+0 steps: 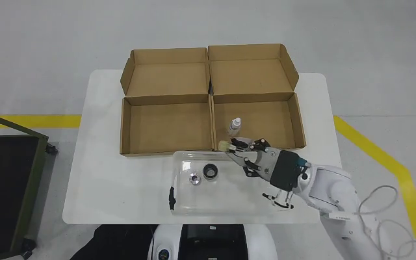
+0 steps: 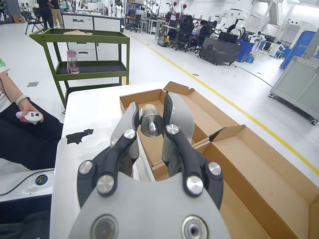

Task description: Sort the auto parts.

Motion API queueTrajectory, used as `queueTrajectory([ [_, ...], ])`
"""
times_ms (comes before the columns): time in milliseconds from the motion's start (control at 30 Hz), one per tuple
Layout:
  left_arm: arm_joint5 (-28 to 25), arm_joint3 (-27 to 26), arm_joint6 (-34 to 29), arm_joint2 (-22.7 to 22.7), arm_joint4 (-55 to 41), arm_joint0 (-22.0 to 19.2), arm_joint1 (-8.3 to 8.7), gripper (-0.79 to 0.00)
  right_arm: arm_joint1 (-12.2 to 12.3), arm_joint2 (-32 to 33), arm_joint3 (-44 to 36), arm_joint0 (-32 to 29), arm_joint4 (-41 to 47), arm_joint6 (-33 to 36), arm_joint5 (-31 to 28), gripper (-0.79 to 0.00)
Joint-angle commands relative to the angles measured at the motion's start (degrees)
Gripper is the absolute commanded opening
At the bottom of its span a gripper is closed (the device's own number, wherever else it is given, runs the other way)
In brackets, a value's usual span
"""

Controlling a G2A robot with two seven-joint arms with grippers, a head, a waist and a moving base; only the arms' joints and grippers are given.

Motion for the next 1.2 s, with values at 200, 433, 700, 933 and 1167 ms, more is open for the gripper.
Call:
queueTrajectory([
  [200, 0.00, 0.00, 0.00, 0.00, 0.00, 0.00, 0.00, 0.000, 0.09, 2.71, -0.22, -0.44, 2.78, -1.66, 0.34, -0.785],
  [433, 0.00, 0.00, 0.00, 0.00, 0.00, 0.00, 0.00, 0.000, 0.21, 4.17, 0.64, -0.82, 2.52, -0.31, 0.79, -0.785],
  [700, 0.00, 0.00, 0.00, 0.00, 0.00, 0.00, 0.00, 0.000, 0.33, 5.07, 4.03, -0.15, 0.30, 3.62, 2.24, -0.785],
  [933, 0.00, 0.00, 0.00, 0.00, 0.00, 0.00, 0.00, 0.000, 0.37, 5.59, 8.03, 0.99, -0.62, 6.99, 3.77, -0.785],
  [1167, 0.00, 0.00, 0.00, 0.00, 0.00, 0.00, 0.00, 0.000, 0.48, 5.29, 12.22, 3.84, -2.82, 15.47, 4.98, -0.785],
])
